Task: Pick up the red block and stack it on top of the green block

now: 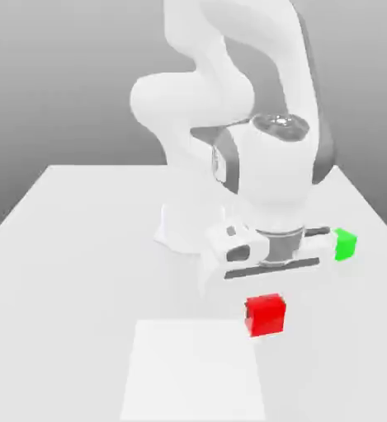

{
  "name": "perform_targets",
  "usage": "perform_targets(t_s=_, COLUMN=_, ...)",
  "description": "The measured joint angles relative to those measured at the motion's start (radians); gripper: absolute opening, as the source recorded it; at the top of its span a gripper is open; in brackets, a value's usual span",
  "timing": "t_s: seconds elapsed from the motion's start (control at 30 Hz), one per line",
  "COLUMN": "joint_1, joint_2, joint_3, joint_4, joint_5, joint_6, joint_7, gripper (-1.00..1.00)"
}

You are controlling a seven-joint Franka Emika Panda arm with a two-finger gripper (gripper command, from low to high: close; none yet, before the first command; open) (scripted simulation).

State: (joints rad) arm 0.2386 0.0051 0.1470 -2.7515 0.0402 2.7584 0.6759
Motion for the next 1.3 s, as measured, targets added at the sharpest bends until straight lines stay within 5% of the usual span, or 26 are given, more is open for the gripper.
perform_targets(t_s=0.97, joint_1=0.761, joint_2=-0.248, joint_3=0.244, joint_4=-0.149, joint_5=0.175, joint_6=-0.093, joint_7=-1.222, gripper=-1.00)
perform_targets(t_s=1.3, joint_1=0.659, joint_2=-0.046, joint_3=0.308, joint_4=-0.147, joint_5=-0.160, joint_6=0.075, joint_7=-1.051, gripper=-1.00)
